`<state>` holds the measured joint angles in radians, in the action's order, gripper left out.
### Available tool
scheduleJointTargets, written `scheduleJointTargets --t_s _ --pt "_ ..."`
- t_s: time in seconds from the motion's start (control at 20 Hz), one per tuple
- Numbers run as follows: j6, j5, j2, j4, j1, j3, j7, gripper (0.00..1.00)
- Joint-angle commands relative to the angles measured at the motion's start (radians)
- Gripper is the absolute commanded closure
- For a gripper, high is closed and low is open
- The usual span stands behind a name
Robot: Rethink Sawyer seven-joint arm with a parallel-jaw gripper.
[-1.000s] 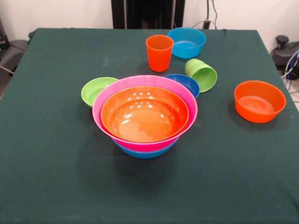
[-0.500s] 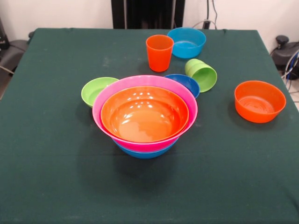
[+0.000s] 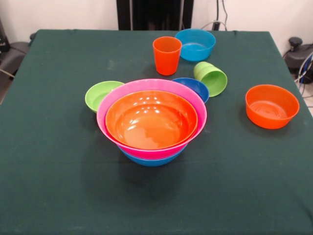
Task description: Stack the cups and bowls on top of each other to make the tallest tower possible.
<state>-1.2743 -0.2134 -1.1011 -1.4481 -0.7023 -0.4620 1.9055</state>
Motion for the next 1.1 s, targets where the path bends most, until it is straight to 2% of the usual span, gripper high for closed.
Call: scheduleJointTargets --t_s 0.05,0.65,1.1 --pt "-0.012 -0.095 0.147 -0.082 0.045 -0.026 -0.135 0.0" --pt "0.043 -0.13 0.209 -0.054 0.057 -0.025 -0.135 0.0" --pt "0.151 -0.16 0.245 -0.073 0.065 -0.012 -0.098 0.0"
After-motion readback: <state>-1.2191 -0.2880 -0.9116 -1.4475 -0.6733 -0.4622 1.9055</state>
